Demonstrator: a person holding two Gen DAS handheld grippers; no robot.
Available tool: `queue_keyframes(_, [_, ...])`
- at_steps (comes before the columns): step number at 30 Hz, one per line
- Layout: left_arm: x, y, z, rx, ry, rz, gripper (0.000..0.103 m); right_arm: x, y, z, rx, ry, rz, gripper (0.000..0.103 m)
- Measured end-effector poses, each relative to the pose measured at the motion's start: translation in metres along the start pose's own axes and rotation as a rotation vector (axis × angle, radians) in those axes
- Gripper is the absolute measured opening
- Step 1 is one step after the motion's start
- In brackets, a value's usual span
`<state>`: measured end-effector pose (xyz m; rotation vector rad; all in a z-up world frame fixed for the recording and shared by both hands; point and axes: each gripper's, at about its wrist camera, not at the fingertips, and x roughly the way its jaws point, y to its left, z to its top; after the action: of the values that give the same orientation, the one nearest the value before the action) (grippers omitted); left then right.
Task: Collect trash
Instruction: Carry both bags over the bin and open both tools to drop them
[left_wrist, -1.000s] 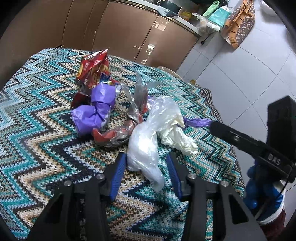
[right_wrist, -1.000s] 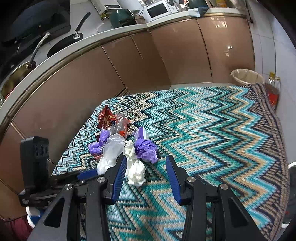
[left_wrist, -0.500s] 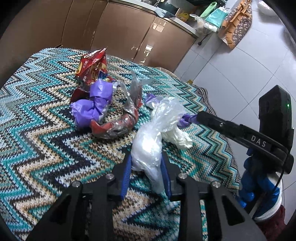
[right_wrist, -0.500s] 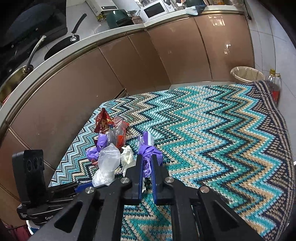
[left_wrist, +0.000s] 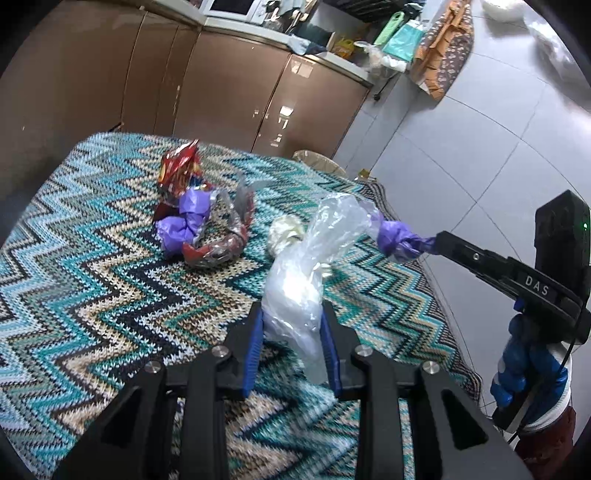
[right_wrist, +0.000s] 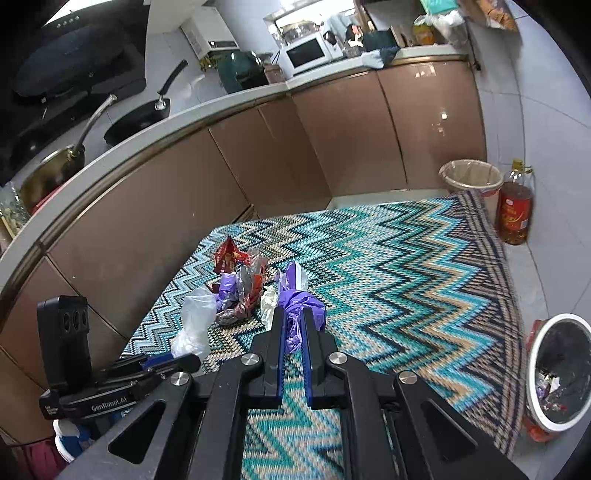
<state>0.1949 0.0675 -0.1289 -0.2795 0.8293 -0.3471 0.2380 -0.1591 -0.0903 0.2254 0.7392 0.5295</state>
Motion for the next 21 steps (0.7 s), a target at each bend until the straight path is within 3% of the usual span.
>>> queue_keyframes(5, [-0.009,-0.038,0.004,0.066,-0.004,-0.005,0.028,-0.04,-0.006,-0.008,0.004,-0.054,-0.015,0.007])
queue_keyframes(10, [0.003,-0.091,0.014,0.161,0.02,-0.036,0.028,-0.088,-0.038,-0.018,0.037,-0.122,-0.057,0.007])
queue_keyframes(13, [0.022,-0.127,0.02,0.222,0.05,-0.065,0.028,-0.113,-0.064,-0.023,0.074,-0.152,-0.082,0.007])
queue_keyframes(21, [0.107,-0.238,0.037,0.377,0.168,-0.169,0.028,-0.17,-0.16,-0.041,0.189,-0.182,-0.254,0.007])
